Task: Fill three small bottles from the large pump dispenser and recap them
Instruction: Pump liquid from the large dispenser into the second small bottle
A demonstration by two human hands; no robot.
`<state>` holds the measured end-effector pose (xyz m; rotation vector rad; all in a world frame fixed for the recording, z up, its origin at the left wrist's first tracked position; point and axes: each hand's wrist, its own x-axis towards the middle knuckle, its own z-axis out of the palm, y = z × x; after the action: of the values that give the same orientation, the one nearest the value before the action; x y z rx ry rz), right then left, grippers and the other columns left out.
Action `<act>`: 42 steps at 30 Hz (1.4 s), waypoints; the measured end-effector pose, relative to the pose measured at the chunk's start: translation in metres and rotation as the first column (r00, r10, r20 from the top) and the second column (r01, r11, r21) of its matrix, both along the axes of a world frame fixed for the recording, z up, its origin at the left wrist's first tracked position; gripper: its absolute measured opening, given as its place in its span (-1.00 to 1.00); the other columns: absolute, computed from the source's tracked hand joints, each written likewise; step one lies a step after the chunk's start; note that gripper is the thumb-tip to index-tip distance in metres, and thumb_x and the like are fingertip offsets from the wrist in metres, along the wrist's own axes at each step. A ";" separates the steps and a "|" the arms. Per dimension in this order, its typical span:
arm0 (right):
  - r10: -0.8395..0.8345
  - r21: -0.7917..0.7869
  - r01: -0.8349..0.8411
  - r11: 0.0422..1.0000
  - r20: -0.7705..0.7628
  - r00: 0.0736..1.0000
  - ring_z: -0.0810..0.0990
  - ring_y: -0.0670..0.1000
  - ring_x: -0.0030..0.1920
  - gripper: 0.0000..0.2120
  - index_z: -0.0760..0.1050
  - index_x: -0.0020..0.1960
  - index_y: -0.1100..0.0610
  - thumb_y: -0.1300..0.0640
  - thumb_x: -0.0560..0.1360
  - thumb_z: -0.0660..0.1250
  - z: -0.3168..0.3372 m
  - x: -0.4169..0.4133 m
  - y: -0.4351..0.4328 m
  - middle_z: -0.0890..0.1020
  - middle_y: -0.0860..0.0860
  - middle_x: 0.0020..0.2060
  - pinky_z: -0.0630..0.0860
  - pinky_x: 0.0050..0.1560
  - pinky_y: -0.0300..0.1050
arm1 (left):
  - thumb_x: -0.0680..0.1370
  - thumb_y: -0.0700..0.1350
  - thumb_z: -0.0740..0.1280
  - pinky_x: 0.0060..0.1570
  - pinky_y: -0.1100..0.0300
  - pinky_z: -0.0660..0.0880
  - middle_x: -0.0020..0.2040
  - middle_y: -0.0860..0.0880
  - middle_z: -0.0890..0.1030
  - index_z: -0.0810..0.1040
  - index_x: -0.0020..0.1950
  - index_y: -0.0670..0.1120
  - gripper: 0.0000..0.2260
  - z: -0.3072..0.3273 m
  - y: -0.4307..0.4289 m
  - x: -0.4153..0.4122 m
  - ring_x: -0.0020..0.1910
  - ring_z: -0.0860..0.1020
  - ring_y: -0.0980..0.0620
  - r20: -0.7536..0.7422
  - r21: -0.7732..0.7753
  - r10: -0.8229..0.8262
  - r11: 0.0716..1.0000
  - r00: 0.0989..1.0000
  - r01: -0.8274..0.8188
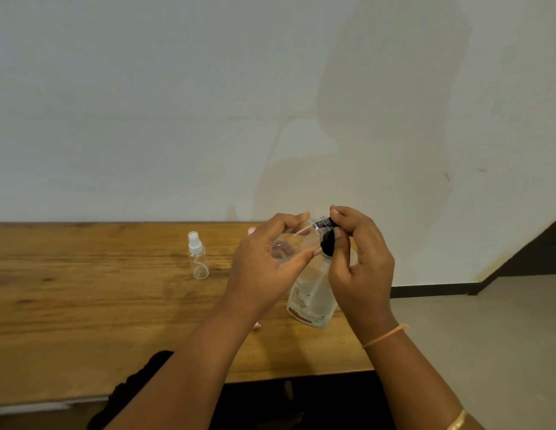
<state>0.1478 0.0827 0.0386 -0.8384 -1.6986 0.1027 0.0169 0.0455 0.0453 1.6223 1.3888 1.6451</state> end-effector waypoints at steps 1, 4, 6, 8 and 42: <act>-0.005 0.005 0.005 1.000 0.004 1.000 0.48 -0.14 0.11 -0.75 0.54 0.10 0.31 0.29 0.51 0.16 0.001 0.000 0.000 0.52 -0.02 0.06 0.37 0.18 -0.42 | 0.36 -0.10 0.52 -0.06 0.39 0.52 0.01 0.26 0.60 0.48 0.01 0.23 -0.63 0.001 0.000 0.001 0.03 0.59 0.26 -0.003 0.010 -0.003 1.000 1.000 0.003; -0.027 -0.011 0.027 1.000 -0.004 1.000 0.45 -0.18 0.11 -0.75 0.54 0.11 0.29 0.28 0.51 0.16 -0.002 -0.001 -0.002 0.52 -0.04 0.06 0.34 0.18 -0.46 | 0.36 -0.12 0.53 -0.04 0.46 0.48 0.02 0.24 0.60 0.47 0.01 0.24 -0.61 0.001 -0.002 -0.001 0.06 0.57 0.29 -0.019 -0.002 -0.010 1.000 1.000 0.010; -0.015 -0.023 0.015 1.000 -0.022 1.000 0.45 -0.19 0.11 -0.75 0.53 0.10 0.30 0.27 0.52 0.15 -0.005 -0.006 -0.003 0.51 -0.03 0.06 0.35 0.17 -0.46 | 0.36 -0.11 0.53 -0.01 0.32 0.55 0.04 0.23 0.60 0.47 0.00 0.25 -0.62 -0.001 -0.002 -0.005 0.08 0.57 0.26 -0.029 -0.012 -0.010 1.000 1.000 0.009; -0.007 -0.026 0.007 1.000 -0.020 1.000 0.45 -0.19 0.10 -0.75 0.53 0.10 0.32 0.28 0.51 0.15 -0.007 -0.010 -0.002 0.51 -0.02 0.06 0.35 0.16 -0.47 | 0.37 -0.08 0.52 0.00 0.16 0.59 0.05 0.24 0.60 0.48 0.00 0.26 -0.64 -0.005 -0.001 -0.008 0.08 0.58 0.24 -0.035 -0.030 -0.006 1.000 0.999 0.005; 0.025 -0.082 -0.034 0.996 -0.110 0.994 0.48 -0.21 0.09 -0.74 0.52 0.14 0.23 0.24 0.52 0.15 -0.008 -0.007 -0.001 0.53 -0.05 0.06 0.37 0.14 -0.46 | 0.36 -0.07 0.52 0.07 0.03 0.58 0.04 0.19 0.62 0.52 0.09 0.18 -0.63 -0.006 0.002 -0.002 0.11 0.57 0.23 0.002 -0.053 -0.013 0.999 1.000 0.013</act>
<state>0.1412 0.0816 0.0308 -0.8547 -1.6131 0.2367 0.0146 0.0474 0.0397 1.5966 1.4065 1.5888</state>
